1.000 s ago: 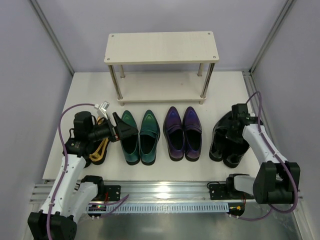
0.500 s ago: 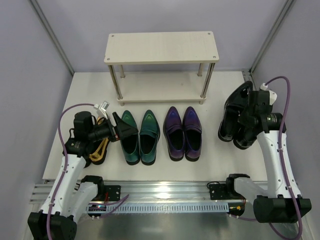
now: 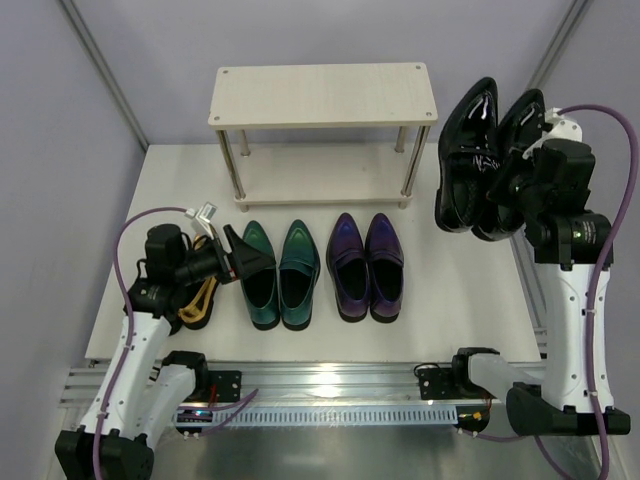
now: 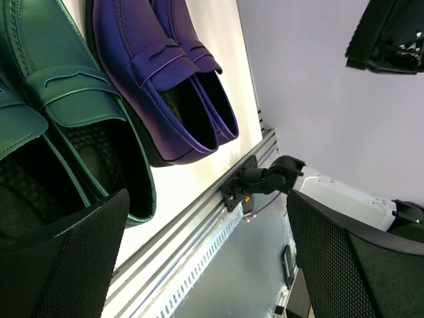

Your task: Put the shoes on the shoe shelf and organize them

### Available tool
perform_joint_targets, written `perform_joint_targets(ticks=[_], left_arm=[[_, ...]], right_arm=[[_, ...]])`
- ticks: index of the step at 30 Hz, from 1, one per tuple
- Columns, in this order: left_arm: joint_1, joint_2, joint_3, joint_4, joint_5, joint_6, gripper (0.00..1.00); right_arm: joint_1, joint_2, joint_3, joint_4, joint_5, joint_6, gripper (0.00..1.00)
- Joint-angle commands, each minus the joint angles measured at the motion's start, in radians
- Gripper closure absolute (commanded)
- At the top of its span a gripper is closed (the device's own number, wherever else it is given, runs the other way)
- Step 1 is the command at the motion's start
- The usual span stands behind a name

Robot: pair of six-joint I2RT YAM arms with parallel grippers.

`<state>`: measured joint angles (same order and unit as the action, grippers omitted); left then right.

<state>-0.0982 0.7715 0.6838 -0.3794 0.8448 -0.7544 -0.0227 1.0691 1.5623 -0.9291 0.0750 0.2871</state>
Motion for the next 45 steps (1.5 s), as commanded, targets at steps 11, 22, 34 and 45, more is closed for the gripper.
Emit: perform_joint_targets(ticks=[11, 22, 34, 45], left_arm=[[-0.003, -0.043, 0.0, 0.028, -0.016, -0.022, 0.0], [-0.003, -0.064, -0.017, 0.007, -0.027, -0.017, 0.0], [-0.003, -0.061, -0.017, -0.01, -0.03, -0.01, 0.0], [-0.003, -0.066, -0.024, -0.032, -0.046, 0.0, 0.0]], right_arm=[[0.12, 0.314, 0.479, 0.409, -0.407, -0.037, 0.96], [0.342, 0.597, 0.797, 0.432, 0.029, -0.083, 0.96], [0.464, 0.696, 0.892, 0.608, 0.367, -0.198, 0.96], [0.461, 0.772, 0.915, 0.647, 0.368, -0.229, 0.96]])
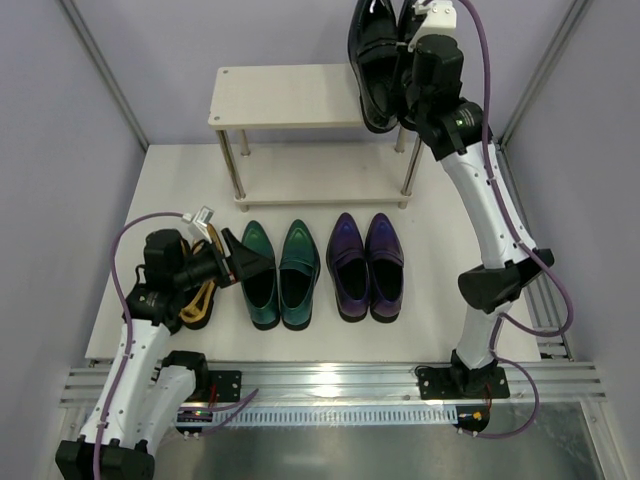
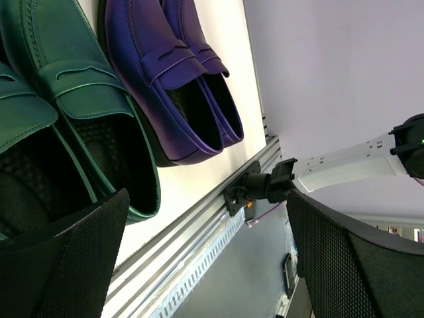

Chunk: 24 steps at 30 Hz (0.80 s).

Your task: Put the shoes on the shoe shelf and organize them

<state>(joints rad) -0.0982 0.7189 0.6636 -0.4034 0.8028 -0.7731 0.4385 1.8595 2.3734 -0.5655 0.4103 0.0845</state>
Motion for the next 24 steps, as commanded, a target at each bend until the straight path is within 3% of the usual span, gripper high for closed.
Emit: perform_joint_targets(ticks=[1, 24], left_arm=[[-0.003, -0.016, -0.004, -0.011, -0.005, 0.021, 0.0], [-0.003, -0.056, -0.001, -0.061, -0.043, 0.037, 0.0]], right_arm=[[-0.003, -0.013, 0.11, 0.28, 0.027, -0.022, 0.96], [-0.018, -0.016, 0.038, 0.289, -0.09, 0.093, 0.96]])
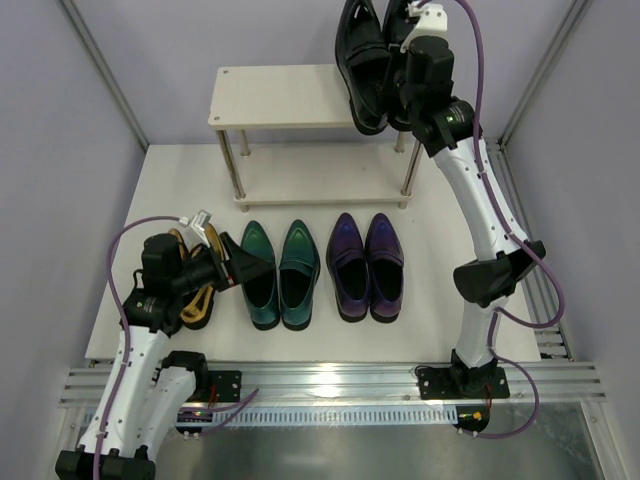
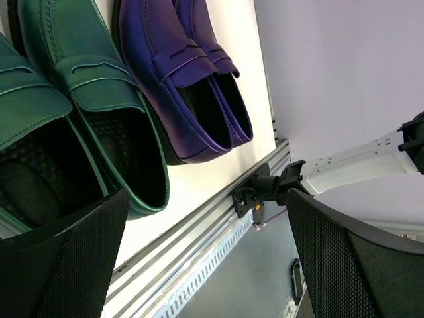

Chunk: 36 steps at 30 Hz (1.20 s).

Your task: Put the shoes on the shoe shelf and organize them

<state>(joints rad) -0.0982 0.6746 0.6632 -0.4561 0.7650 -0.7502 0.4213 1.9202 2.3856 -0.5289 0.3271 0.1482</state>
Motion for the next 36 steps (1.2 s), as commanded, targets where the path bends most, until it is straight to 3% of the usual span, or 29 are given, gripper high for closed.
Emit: perform_joint_targets(ticks=[1, 4, 5, 6, 9, 15, 23, 27, 32, 36], left_arm=[[-0.003, -0.012, 0.001, -0.01, -0.007, 0.014, 0.0], [-0.003, -0.013, 0.001, -0.012, -0.007, 0.014, 0.0], [-0.003, -0.017, 0.001, -0.013, -0.009, 0.012, 0.0], [-0.003, -0.017, 0.003, -0.013, -0.009, 0.012, 0.0], [-0.003, -0.018, 0.001, -0.016, -0.015, 0.014, 0.0], [-0.003, -0.02, 0.001, -0.018, -0.018, 0.017, 0.0], [-0.003, -0.023, 0.006, -0.019, -0.02, 0.012, 0.0], [-0.003, -0.012, 0.053, -0.007, -0.021, -0.006, 0.0], [-0.005, 0.025, 0.27, 0.06, -0.188, -0.057, 0.0], [-0.003, 0.126, 0.436, 0.187, -0.251, -0.115, 0.0]], right_arm=[[0.0, -0.081, 0.018, 0.263, -0.008, 0.03, 0.96], [0.001, -0.069, 0.024, 0.257, -0.005, 0.036, 0.94], [-0.001, -0.067, 0.026, 0.254, -0.005, 0.036, 0.91], [0.0, -0.067, 0.024, 0.254, -0.006, 0.036, 0.81], [-0.001, -0.069, 0.014, 0.262, -0.01, 0.036, 0.69], [0.001, -0.076, 0.014, 0.276, -0.013, 0.033, 0.52], [0.001, -0.142, -0.034, 0.325, -0.022, 0.028, 0.41], [0.001, -0.29, -0.146, 0.403, 0.016, 0.008, 0.37], [-0.009, -0.438, -0.372, 0.474, 0.186, -0.027, 0.32], [-0.078, -0.501, -0.472, 0.403, 0.225, 0.06, 0.32]])
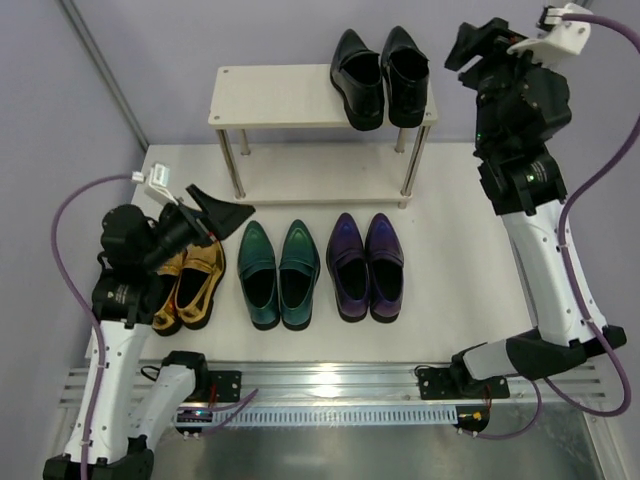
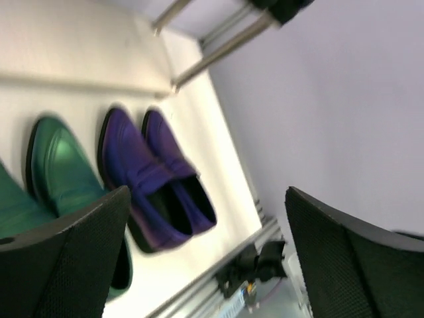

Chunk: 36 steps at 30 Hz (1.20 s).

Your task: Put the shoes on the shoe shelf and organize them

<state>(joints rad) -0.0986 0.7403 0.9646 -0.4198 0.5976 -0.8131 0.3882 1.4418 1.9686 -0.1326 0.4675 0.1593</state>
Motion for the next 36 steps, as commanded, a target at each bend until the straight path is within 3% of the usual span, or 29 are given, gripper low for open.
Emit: perform_joint_targets(ticks=[1, 4, 5, 8, 13, 15, 18, 24, 29, 36], left_arm=[[-0.004, 0.095, 0.175, 0.159, -0.105, -0.058, 0.06], [-0.004, 0.215, 0.278, 0.216, -0.143, -0.099, 0.32], [-0.007, 0.241, 0.293, 0.272, -0.153, -0.118, 0.6], [-0.042, 0.368, 0.361, 0.326, -0.234, -0.158, 1.0], [-0.144, 0.626, 0.535, 0.415, -0.328, -0.1, 0.99], [-0.176, 0.707, 0.591, 0.481, -0.318, -0.08, 1.0], [-0.217, 0.875, 0.761, 0.443, -0.358, -0.051, 1.0], [-0.237, 1.134, 1.08, 0.333, -0.378, -0.043, 1.0], [-0.25, 1.251, 1.223, 0.233, -0.453, -0.014, 1.0], [-0.294, 1.367, 1.315, 0.205, -0.417, -0.032, 1.0]], right_arm=[[-0.102, -0.053, -0.103, -0.01, 0.063, 0.089, 0.33], [-0.223, -0.099, -0.222, -0.021, -0.036, 0.222, 0.56], [-0.254, -0.115, -0.244, -0.01, -0.061, 0.262, 0.82], [-0.358, -0.078, -0.243, -0.018, -0.229, 0.298, 0.96], [-0.482, 0.054, -0.162, -0.001, -0.637, 0.387, 0.96], [-0.505, 0.089, -0.151, 0.045, -0.697, 0.411, 0.96], [-0.528, 0.187, -0.103, 0.079, -0.814, 0.476, 0.96], [-0.538, 0.361, 0.044, 0.073, -0.986, 0.513, 0.96], [-0.537, 0.443, 0.094, 0.067, -1.032, 0.542, 0.96], [-0.491, 0.543, 0.199, 0.041, -1.182, 0.536, 0.96]])
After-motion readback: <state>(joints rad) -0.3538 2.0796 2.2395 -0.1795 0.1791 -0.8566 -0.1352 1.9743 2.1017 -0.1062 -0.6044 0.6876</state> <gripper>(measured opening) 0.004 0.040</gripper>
